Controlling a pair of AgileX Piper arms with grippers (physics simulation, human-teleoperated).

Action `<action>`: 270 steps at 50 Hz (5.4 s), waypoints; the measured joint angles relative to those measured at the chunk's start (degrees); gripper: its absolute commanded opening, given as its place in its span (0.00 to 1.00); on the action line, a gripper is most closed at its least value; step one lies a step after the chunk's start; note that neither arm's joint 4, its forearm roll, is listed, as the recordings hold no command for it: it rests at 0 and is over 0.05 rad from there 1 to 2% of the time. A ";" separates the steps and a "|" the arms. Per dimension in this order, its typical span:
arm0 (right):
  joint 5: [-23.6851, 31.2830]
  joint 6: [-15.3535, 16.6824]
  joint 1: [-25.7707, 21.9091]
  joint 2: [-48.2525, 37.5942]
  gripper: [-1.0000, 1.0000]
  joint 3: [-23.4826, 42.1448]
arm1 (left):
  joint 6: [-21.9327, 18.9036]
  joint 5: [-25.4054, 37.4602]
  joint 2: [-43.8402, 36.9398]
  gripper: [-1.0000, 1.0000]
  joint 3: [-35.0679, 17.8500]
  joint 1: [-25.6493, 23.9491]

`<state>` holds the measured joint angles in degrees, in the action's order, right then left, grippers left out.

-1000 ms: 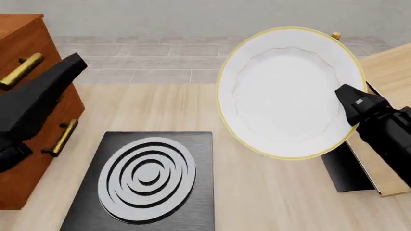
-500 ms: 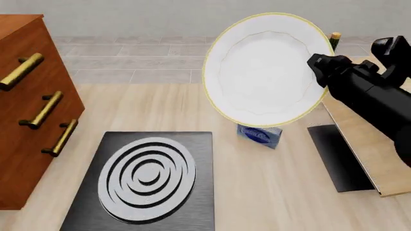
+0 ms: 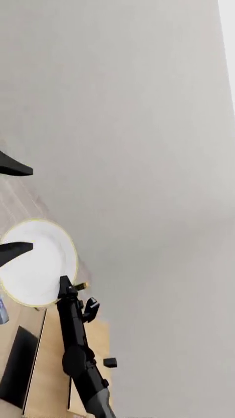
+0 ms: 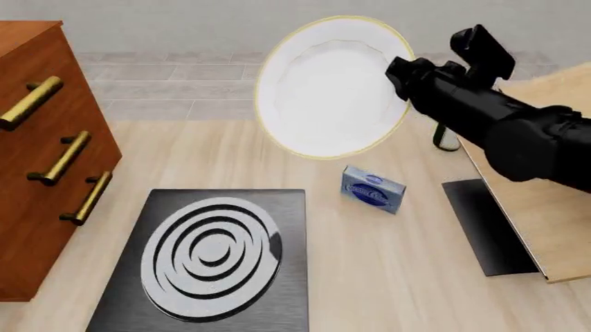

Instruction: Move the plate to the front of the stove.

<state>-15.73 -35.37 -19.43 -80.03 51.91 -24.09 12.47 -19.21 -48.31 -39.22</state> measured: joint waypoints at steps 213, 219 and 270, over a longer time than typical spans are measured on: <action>4.83 -12.26 -6.82 -61.71 0.00 50.03 | 1.61 3.30 0.38 1.00 5.21 8.17; 5.35 -12.19 -6.77 -62.19 0.00 50.83 | 1.75 3.44 0.52 1.00 5.16 8.29; 10.20 -7.38 -5.05 -62.15 1.00 54.33 | 2.13 3.47 1.22 1.00 5.31 8.92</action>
<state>-5.53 -42.75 -24.48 -142.18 106.24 -21.97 15.94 -17.99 -43.01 -30.30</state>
